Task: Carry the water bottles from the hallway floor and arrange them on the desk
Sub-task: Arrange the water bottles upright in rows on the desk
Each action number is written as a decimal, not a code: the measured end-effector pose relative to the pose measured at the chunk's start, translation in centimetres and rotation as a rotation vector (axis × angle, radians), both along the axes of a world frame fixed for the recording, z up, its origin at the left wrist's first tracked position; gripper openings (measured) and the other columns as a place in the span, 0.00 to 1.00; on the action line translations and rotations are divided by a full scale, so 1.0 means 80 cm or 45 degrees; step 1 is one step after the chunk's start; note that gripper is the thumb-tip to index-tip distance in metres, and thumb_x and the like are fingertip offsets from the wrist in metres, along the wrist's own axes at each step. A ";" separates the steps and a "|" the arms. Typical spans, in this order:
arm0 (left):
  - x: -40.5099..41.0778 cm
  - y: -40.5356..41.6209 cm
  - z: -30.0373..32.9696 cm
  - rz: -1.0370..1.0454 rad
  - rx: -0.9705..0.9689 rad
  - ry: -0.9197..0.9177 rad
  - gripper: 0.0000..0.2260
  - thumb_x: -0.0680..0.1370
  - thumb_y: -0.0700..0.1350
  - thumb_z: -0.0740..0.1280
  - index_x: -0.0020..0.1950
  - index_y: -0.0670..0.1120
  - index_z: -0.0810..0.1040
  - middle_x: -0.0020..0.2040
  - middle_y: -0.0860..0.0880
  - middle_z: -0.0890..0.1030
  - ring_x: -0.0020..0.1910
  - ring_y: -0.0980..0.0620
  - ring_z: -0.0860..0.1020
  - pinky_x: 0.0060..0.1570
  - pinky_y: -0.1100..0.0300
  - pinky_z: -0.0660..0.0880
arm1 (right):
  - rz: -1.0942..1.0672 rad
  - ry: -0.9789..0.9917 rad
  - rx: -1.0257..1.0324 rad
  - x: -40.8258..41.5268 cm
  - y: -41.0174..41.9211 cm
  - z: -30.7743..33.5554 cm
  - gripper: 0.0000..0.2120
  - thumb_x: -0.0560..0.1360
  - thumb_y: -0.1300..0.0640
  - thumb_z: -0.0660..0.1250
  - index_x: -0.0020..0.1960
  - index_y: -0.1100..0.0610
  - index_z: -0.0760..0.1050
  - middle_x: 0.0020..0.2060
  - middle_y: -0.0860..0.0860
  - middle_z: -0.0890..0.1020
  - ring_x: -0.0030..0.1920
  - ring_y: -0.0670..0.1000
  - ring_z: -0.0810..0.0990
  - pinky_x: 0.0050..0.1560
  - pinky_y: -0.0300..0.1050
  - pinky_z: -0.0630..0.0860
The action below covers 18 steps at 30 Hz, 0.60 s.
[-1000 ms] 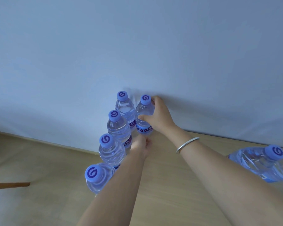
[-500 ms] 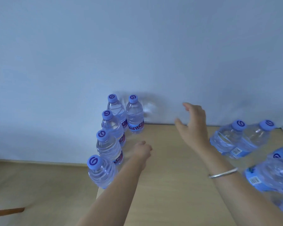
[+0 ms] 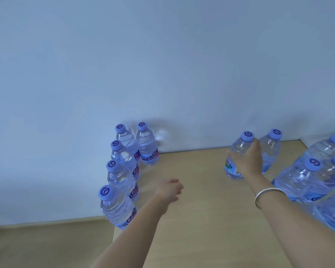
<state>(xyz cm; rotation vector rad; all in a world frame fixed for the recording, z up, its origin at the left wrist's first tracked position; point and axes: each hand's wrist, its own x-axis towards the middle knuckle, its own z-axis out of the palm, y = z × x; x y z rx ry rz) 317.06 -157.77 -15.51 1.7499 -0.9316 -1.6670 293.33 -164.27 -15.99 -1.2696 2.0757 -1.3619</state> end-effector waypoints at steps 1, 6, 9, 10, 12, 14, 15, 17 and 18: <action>0.002 0.003 0.002 -0.001 0.001 0.003 0.10 0.77 0.36 0.63 0.57 0.44 0.71 0.40 0.49 0.73 0.38 0.54 0.72 0.40 0.62 0.69 | 0.000 -0.009 0.026 -0.001 -0.001 0.001 0.29 0.66 0.58 0.75 0.62 0.60 0.66 0.57 0.56 0.73 0.57 0.58 0.74 0.51 0.46 0.67; -0.001 0.019 0.006 -0.115 0.014 -0.006 0.07 0.76 0.37 0.65 0.53 0.45 0.72 0.39 0.50 0.74 0.37 0.56 0.74 0.39 0.62 0.70 | 0.062 -0.055 0.019 0.000 0.016 0.003 0.27 0.65 0.58 0.76 0.60 0.59 0.67 0.54 0.55 0.76 0.54 0.56 0.75 0.51 0.47 0.70; -0.005 0.028 0.008 -0.197 0.014 -0.009 0.06 0.76 0.38 0.65 0.51 0.46 0.72 0.40 0.50 0.74 0.37 0.56 0.74 0.39 0.63 0.70 | 0.094 -0.079 0.021 0.006 0.034 0.006 0.26 0.64 0.57 0.77 0.57 0.55 0.68 0.50 0.51 0.76 0.52 0.55 0.76 0.49 0.48 0.70; -0.006 0.030 0.009 -0.210 0.012 -0.008 0.06 0.76 0.38 0.65 0.51 0.46 0.72 0.40 0.51 0.75 0.37 0.56 0.74 0.39 0.63 0.70 | 0.113 -0.090 0.027 0.009 0.040 0.009 0.26 0.64 0.57 0.77 0.57 0.54 0.68 0.49 0.49 0.76 0.51 0.53 0.75 0.47 0.46 0.69; -0.005 0.035 0.011 -0.235 0.004 -0.006 0.07 0.76 0.39 0.65 0.53 0.45 0.73 0.42 0.51 0.75 0.38 0.56 0.74 0.39 0.63 0.70 | 0.174 -0.128 0.036 0.016 0.051 0.019 0.26 0.63 0.56 0.77 0.56 0.52 0.68 0.48 0.48 0.76 0.50 0.52 0.75 0.47 0.45 0.68; -0.004 0.041 0.013 -0.268 -0.001 0.002 0.10 0.76 0.39 0.65 0.58 0.44 0.73 0.45 0.49 0.75 0.40 0.55 0.74 0.41 0.63 0.71 | 0.252 -0.164 0.024 0.023 0.060 0.036 0.25 0.63 0.57 0.77 0.55 0.52 0.69 0.49 0.48 0.77 0.50 0.51 0.76 0.48 0.45 0.71; -0.002 0.045 0.014 -0.281 -0.003 0.010 0.13 0.76 0.39 0.66 0.60 0.43 0.73 0.47 0.48 0.76 0.42 0.54 0.74 0.42 0.63 0.71 | 0.303 -0.182 0.011 0.026 0.064 0.047 0.25 0.63 0.57 0.78 0.54 0.52 0.69 0.49 0.48 0.78 0.50 0.50 0.76 0.49 0.45 0.71; 0.001 0.053 0.016 -0.291 -0.018 0.031 0.17 0.75 0.38 0.67 0.64 0.42 0.71 0.52 0.47 0.75 0.47 0.53 0.74 0.45 0.62 0.72 | 0.460 -0.211 -0.006 0.031 0.073 0.076 0.24 0.63 0.59 0.78 0.54 0.52 0.71 0.48 0.47 0.78 0.49 0.48 0.77 0.50 0.42 0.71; 0.002 0.057 0.017 -0.294 -0.041 0.037 0.19 0.74 0.38 0.68 0.65 0.43 0.70 0.54 0.48 0.74 0.49 0.52 0.74 0.47 0.61 0.72 | 0.561 -0.213 -0.004 0.034 0.078 0.091 0.23 0.63 0.61 0.78 0.53 0.53 0.72 0.47 0.47 0.79 0.49 0.48 0.77 0.49 0.41 0.71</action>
